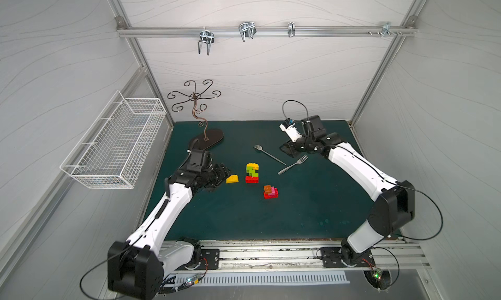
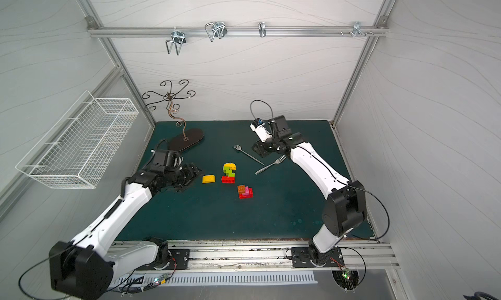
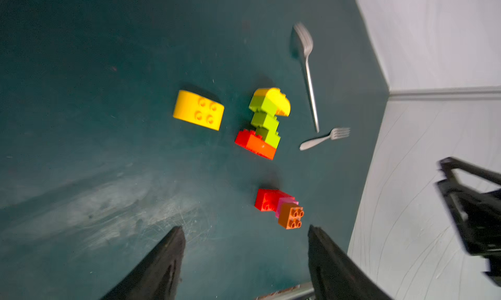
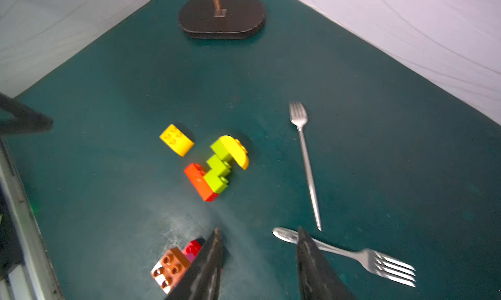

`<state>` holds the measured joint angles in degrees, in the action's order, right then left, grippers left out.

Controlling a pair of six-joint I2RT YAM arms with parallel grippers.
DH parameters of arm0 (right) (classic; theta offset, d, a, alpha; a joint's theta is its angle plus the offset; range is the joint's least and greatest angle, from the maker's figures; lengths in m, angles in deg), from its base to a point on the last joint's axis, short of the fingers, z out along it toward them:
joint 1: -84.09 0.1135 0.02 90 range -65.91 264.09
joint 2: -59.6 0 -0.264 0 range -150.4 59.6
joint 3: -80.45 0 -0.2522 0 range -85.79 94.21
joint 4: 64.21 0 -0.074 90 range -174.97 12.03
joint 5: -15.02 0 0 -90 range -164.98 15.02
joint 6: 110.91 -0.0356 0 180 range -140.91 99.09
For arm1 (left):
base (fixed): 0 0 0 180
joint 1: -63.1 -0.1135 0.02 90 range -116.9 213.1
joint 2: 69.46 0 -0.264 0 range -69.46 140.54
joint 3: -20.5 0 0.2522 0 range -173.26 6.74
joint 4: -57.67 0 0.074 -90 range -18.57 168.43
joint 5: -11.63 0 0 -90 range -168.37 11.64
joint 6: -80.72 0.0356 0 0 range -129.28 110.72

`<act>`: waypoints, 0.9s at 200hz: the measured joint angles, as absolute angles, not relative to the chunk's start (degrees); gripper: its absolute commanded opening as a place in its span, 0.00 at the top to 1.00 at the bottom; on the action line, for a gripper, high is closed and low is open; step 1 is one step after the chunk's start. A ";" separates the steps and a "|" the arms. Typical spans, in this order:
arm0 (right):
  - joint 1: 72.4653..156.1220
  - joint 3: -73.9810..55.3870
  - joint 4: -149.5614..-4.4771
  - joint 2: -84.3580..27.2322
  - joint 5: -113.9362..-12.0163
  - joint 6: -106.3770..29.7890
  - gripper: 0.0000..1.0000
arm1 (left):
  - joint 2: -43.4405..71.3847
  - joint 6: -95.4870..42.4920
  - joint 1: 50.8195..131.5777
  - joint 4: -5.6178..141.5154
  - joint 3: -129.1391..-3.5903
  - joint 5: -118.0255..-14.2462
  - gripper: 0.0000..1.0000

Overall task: Assemble the letter s with lego
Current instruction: Pick up the lego brick from the center of the board.

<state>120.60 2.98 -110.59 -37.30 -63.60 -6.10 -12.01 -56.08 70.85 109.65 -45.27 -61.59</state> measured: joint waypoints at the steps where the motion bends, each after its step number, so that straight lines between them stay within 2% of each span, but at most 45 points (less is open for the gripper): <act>1: 121.17 3.33 -110.70 -37.67 -63.73 -5.51 0.47 | -12.25 -56.08 70.69 109.74 -45.33 -61.70 0.24; 27: 130.18 9.56 -112.41 -47.20 -64.23 6.49 0.44 | -18.91 -54.86 65.73 114.15 -49.42 -64.19 0.23; 53: 134.46 13.89 -113.87 -56.38 -63.55 17.85 0.42 | -21.25 -53.64 63.61 117.01 -51.54 -65.33 0.22; 81: 135.95 20.43 -115.92 -64.88 -63.36 25.09 0.39 | -21.47 -53.09 63.44 119.55 -51.52 -65.31 0.20; 127: 136.06 28.64 -116.27 -72.40 -63.60 29.66 0.27 | -21.86 -52.98 63.35 120.10 -50.32 -64.52 0.16; 180: 136.14 36.14 -117.41 -78.94 -63.58 31.12 0.26 | -21.93 -52.98 63.35 120.10 -49.38 -64.19 0.16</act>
<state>136.14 36.14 -117.41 -78.94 -63.58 31.12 -21.93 -52.98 63.35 120.10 -49.38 -64.19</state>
